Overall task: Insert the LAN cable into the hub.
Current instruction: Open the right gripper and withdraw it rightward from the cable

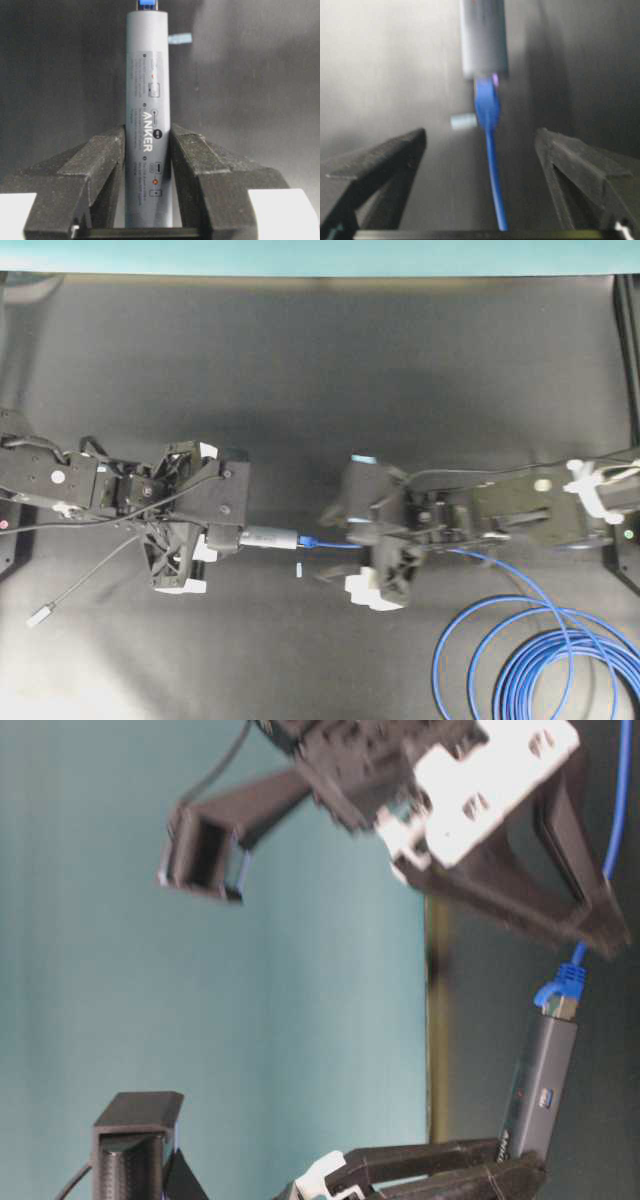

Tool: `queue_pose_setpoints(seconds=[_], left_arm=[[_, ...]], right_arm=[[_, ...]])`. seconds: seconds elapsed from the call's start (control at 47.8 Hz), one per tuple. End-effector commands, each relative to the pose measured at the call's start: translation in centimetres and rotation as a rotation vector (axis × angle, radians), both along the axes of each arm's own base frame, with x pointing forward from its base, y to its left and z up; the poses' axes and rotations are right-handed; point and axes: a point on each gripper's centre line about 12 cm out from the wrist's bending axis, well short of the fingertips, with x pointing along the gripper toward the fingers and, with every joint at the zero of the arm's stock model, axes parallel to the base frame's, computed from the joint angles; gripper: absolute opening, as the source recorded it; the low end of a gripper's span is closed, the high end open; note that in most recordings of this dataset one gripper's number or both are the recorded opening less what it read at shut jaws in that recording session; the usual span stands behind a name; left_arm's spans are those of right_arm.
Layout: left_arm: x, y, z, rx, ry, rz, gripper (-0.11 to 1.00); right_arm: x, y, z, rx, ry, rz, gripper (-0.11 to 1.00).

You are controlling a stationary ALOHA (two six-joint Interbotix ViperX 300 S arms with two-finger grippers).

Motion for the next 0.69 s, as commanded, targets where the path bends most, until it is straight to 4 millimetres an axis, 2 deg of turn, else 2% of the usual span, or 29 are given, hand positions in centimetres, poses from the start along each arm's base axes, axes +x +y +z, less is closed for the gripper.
queue_pose_setpoints(seconds=[0.0, 0.042, 0.209, 0.293, 0.503, 0.67], left_arm=[[0.1, 0.2, 0.8, 0.0, -0.029, 0.005, 0.29], [0.1, 0.2, 0.8, -0.001, -0.029, 0.006, 0.32], [0.2, 0.3, 0.8, -0.002, -0.038, 0.009, 0.72], [0.2, 0.4, 0.7, -0.004, -0.038, 0.014, 0.83], [-0.8, 0.4, 1.1, -0.02, -0.036, 0.028, 0.81], [-2.9, 0.3, 3.5, -0.06, -0.126, 0.053, 0.81]], right_arm=[[-1.1, 0.0, 1.1, 0.018, -0.027, -0.009, 0.84], [-1.7, -0.1, 1.2, 0.019, -0.029, -0.01, 0.85], [-3.6, -0.5, 1.5, 0.02, -0.027, -0.016, 0.84], [-4.3, -0.7, 1.6, 0.02, -0.029, -0.019, 0.84], [-6.4, -1.0, 2.4, 0.023, -0.039, -0.022, 0.84], [-9.2, -1.3, 3.7, 0.027, -0.057, -0.021, 0.84]])
